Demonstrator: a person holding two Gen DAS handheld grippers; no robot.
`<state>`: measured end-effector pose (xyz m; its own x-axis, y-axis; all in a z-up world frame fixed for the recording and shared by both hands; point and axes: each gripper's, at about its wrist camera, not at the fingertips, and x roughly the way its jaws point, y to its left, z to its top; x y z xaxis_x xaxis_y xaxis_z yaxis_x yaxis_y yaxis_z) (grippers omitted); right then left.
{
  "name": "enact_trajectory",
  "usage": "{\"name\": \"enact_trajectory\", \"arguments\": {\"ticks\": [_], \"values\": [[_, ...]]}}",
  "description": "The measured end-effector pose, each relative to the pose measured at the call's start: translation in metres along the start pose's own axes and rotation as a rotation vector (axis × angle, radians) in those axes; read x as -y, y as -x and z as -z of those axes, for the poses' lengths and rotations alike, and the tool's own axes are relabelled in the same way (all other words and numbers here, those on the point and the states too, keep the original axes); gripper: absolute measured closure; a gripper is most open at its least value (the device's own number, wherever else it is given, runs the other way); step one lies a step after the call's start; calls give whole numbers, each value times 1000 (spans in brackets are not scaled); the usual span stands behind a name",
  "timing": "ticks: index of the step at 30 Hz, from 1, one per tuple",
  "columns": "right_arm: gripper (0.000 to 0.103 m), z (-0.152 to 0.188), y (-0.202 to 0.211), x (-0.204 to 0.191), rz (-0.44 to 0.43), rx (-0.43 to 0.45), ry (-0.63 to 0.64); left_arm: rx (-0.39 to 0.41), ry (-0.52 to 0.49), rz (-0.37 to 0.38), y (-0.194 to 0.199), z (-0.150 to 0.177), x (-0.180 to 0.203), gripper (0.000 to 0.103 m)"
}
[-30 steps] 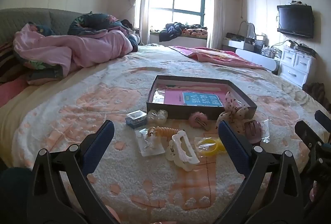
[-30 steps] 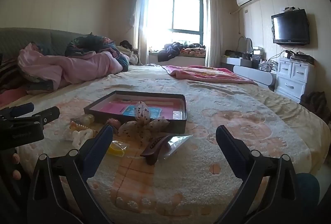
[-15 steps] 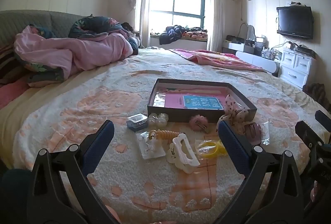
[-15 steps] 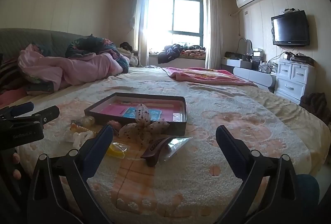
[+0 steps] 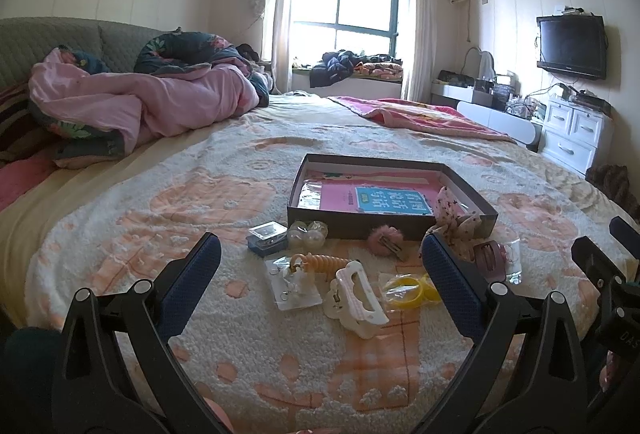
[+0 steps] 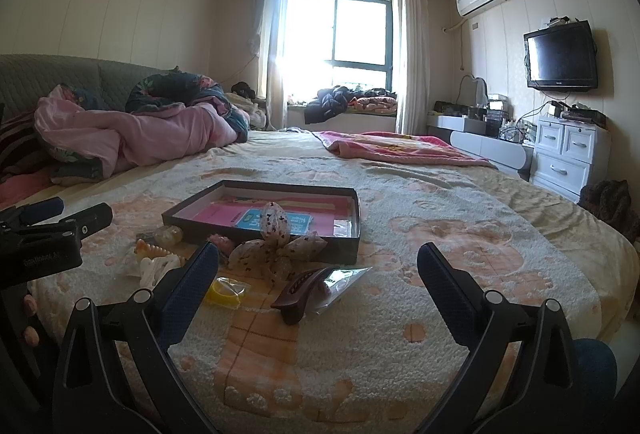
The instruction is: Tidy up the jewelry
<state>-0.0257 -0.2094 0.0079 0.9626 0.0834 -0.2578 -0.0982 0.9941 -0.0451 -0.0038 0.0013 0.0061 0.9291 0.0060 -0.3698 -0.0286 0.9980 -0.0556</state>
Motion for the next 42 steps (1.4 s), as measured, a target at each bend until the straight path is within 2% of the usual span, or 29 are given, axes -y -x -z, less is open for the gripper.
{"name": "enact_trajectory", "arguments": {"ticks": [42], "values": [[6, 3, -2, -5, -17, 2, 15, 8, 8, -1, 3, -7, -6, 11]]}}
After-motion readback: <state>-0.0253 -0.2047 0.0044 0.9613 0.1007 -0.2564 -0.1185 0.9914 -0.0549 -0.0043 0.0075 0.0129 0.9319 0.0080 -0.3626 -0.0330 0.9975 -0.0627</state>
